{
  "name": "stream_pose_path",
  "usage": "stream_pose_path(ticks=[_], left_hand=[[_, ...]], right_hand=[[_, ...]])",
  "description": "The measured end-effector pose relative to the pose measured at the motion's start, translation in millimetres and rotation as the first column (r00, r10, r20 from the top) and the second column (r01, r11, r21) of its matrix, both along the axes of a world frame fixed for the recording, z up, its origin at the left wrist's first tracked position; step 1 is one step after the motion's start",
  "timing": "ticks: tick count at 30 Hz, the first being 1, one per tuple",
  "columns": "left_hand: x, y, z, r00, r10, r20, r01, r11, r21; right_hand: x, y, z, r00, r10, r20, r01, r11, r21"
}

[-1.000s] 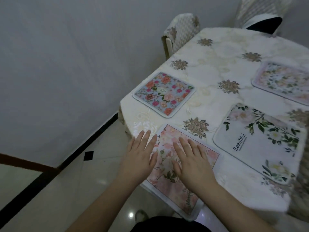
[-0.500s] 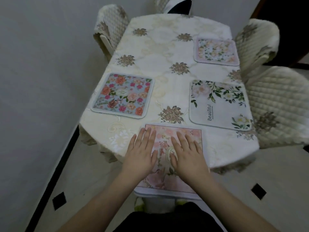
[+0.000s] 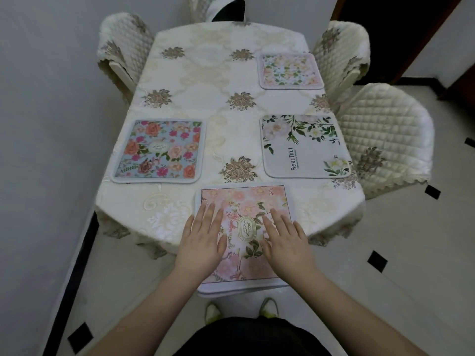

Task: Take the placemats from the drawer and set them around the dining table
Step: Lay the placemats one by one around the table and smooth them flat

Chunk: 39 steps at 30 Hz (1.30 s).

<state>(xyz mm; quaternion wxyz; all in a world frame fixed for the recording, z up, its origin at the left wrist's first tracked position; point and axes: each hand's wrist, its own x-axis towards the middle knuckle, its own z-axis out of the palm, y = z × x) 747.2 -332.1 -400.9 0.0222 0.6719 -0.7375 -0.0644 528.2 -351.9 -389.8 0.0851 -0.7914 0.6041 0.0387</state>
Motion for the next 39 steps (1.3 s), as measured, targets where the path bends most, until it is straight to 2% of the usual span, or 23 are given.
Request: stream_pose_path(ticks=[3, 9, 12, 14, 17, 21, 24, 26, 30, 35, 39], left_hand=[[-7, 3, -15, 0.998, -0.043, 0.038, 0.041, 0.998, 0.045], [-9, -10, -25, 1.0, 0.023, -0.002, -0.022, 0.983, 0.185], [-3, -14, -35, 0.999, -0.017, 0.047, 0.003, 0.962, 0.274], [1, -14, -45, 0.998, -0.035, 0.056, 0.015, 0.946, 0.324], [7, -9, -56, 0.999, -0.028, 0.026, 0.018, 0.947, 0.322], [11, -5, -60, 0.998, 0.065, -0.004, -0.061, 0.958, 0.28], [12, -1, -60, 0.974, 0.225, 0.014, -0.214, 0.907, 0.363], [11, 1, -61, 0.962, 0.271, 0.022, -0.26, 0.891, 0.373], [11, 1, -62, 0.96, 0.278, 0.006, -0.265, 0.907, 0.326], [8, -3, -56, 0.954, 0.295, -0.042, -0.26, 0.893, 0.366], [7, -2, -52, 0.909, 0.374, -0.185, -0.271, 0.866, 0.42]], right_hand=[[-6, -4, -9, 1.0, 0.007, 0.014, -0.007, 1.0, 0.028], [-18, -15, -33, 0.999, 0.018, 0.04, -0.022, 0.997, 0.08], [-20, -23, -45, 0.998, 0.061, 0.032, -0.065, 0.984, 0.168], [-26, -27, -52, 0.996, 0.065, 0.058, -0.074, 0.983, 0.17], [-38, -27, -63, 0.996, 0.084, 0.034, -0.09, 0.975, 0.205], [-50, -28, -64, 1.0, 0.001, 0.013, -0.003, 0.981, 0.192], [-52, -28, -63, 0.997, -0.075, -0.008, 0.075, 0.979, 0.191], [-52, -28, -62, 0.995, -0.095, -0.026, 0.098, 0.977, 0.189], [-50, -28, -59, 0.992, -0.113, -0.058, 0.123, 0.969, 0.215], [-49, -30, -59, 0.987, -0.144, -0.07, 0.156, 0.96, 0.232], [-48, -31, -60, 0.987, -0.153, -0.04, 0.158, 0.955, 0.252]])
